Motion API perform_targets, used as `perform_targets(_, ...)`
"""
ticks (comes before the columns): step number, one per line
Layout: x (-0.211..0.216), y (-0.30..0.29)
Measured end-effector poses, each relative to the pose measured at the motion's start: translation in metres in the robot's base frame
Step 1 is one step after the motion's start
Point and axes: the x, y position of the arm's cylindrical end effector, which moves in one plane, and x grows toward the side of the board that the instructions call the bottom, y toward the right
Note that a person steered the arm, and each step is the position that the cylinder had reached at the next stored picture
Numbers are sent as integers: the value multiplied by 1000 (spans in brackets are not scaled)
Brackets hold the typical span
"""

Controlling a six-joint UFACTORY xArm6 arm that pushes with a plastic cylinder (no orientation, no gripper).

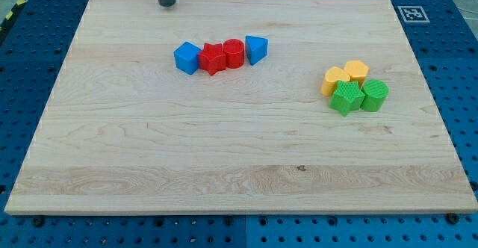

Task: Point your arm at the top left corner of the board

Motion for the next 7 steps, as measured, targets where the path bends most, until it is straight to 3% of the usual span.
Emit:
perform_targets(4,0,-91)
perform_targets(7,6,-111)
